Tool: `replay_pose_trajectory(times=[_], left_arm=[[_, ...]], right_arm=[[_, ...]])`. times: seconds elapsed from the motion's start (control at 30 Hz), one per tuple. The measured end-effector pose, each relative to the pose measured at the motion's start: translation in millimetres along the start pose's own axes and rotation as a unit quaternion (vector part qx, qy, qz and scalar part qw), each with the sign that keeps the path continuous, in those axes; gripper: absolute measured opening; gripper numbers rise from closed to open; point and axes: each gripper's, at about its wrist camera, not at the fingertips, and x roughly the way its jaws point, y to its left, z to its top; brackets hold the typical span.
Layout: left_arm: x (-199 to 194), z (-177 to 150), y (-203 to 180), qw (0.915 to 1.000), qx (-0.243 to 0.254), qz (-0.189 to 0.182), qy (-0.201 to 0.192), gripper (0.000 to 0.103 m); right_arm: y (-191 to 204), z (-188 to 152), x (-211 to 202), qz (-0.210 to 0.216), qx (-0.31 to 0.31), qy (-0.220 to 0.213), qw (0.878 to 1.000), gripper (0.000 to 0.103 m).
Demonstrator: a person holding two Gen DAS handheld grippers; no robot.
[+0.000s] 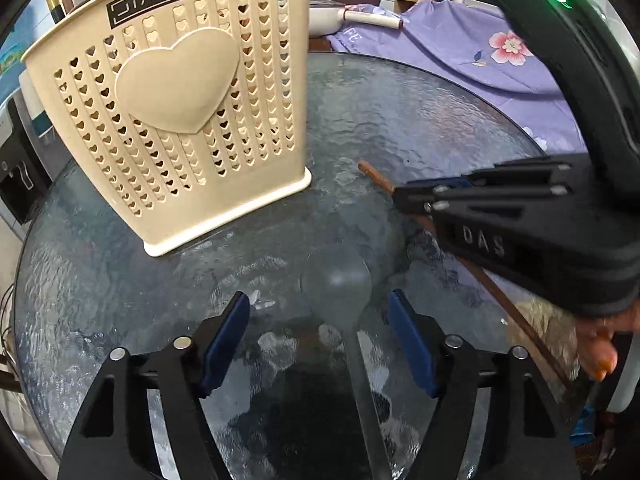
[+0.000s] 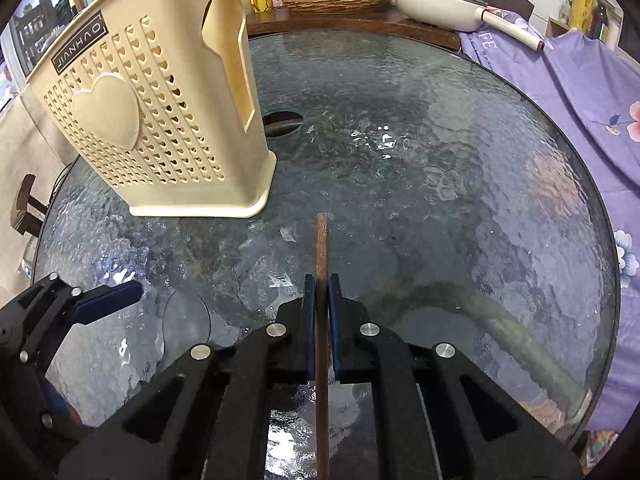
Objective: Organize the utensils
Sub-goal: 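Lift the clear spoon and wooden chopstick and carry them above the holder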
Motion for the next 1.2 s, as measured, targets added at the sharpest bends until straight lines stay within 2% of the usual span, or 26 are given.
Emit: replay_pose_trajectory(times=[0.27, 0.5, 0.8, 1.2], left_arm=[[9.8, 17.6, -5.2, 1.0, 0.001, -0.003, 0.008, 0.055], [13.7, 24.3, -11.4, 1.0, 0.003, -0.002, 0.004, 0.035], [3.2, 18.3, 4.0, 0.9995, -0.022, -0.018, -0.012, 0.035], [-55.7, 20.1, 27.3, 0.9946, -0.052, -0.022, -0.087, 0.035]], right_arm=[[-1.8, 3.6, 2.5, 0.001, -0.001, 0.004, 1.0, 0.007], [0.3, 6.2, 4.6, 0.002, -0.007, 0.004, 1.0, 0.007], [-4.9, 1.2, 2.4, 0.016, 0.011, -0.006, 1.0, 0.007], [-11.1, 5.7, -52.0, 0.055, 0.03, -0.095, 0.993, 0.007]])
